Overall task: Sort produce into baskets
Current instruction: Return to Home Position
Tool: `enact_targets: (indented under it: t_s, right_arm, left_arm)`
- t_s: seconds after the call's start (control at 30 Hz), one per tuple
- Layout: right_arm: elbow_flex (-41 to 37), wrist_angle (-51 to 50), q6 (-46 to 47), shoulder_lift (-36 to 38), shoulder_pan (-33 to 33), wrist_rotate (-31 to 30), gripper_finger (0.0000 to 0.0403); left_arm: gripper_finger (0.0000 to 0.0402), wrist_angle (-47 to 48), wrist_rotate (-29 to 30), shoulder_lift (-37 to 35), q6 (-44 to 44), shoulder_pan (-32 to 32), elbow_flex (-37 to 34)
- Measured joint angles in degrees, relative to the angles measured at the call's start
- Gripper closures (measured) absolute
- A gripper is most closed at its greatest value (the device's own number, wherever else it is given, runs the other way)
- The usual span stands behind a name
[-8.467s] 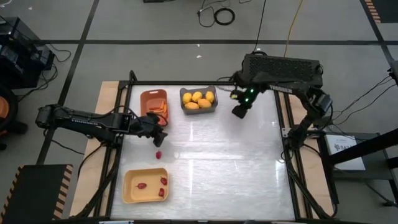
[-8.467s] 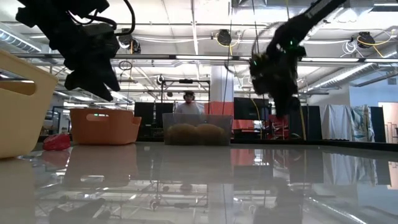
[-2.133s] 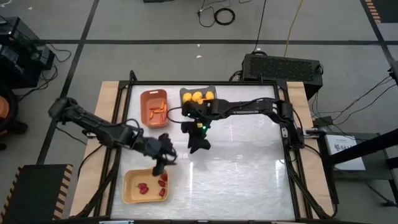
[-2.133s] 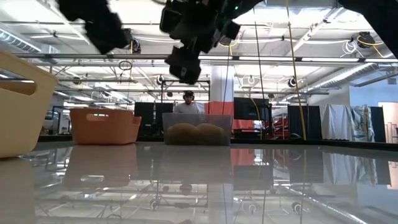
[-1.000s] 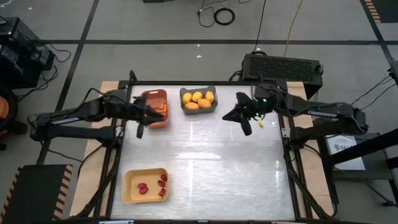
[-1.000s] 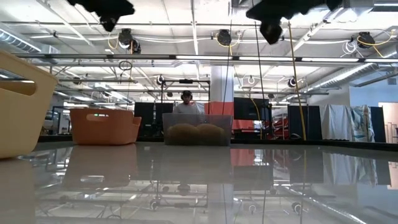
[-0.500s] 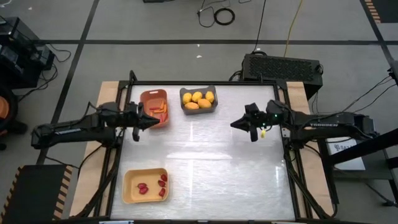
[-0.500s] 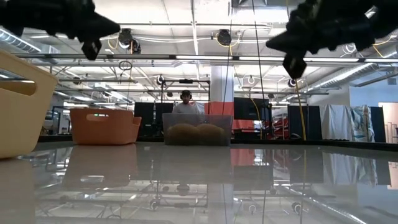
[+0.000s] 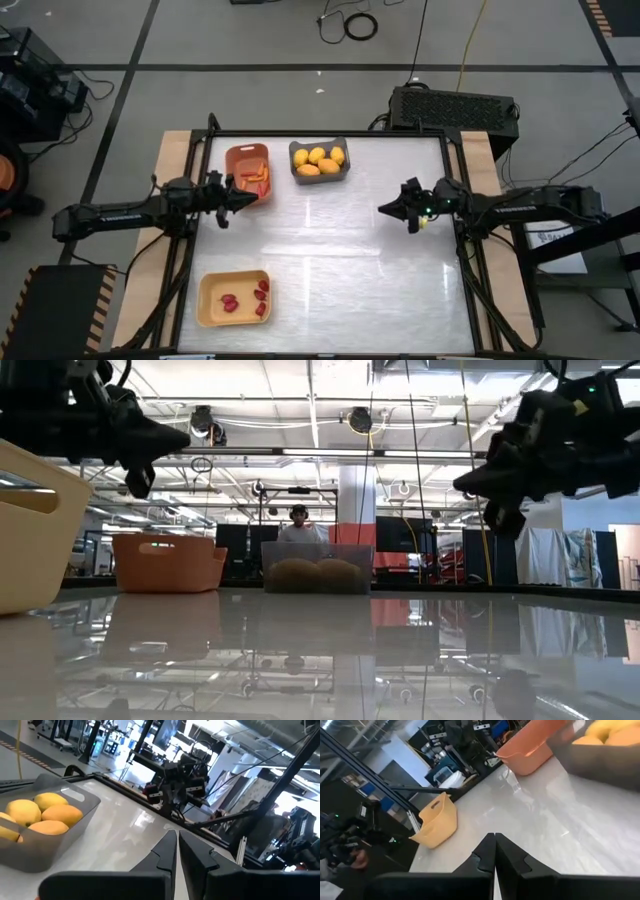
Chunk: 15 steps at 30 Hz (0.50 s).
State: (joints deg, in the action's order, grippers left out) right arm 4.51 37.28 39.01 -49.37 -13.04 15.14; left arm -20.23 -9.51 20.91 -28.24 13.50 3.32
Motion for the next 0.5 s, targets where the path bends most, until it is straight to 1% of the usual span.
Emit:
enact_targets:
  t_s: [0.13,0.2,0.37,0.5]
  right_arm:
    - [-1.8,0.1,0.8,4.1,-0.1,-0.1,0.0403]
    - [-2.0,-1.6,0.2,7.3,-0.8,-0.3,0.0403]
    - [-2.1,-15.0,-1.6,15.9,-4.2,-0.4,0.0403]
    - [-2.1,-22.1,-2.7,22.5,-6.3,-0.2,0.0403]
  left_arm:
    - [0.0375,-0.2,0.3,0.0,0.0,0.0,-0.4]
    - [0.0375,-0.4,0.3,0.0,0.0,0.0,-0.4]
    - [0.0375,-0.4,0.3,0.0,0.0,0.0,-0.4]
    - [0.0375,-0.4,0.3,0.0,0.1,0.0,-0.4]
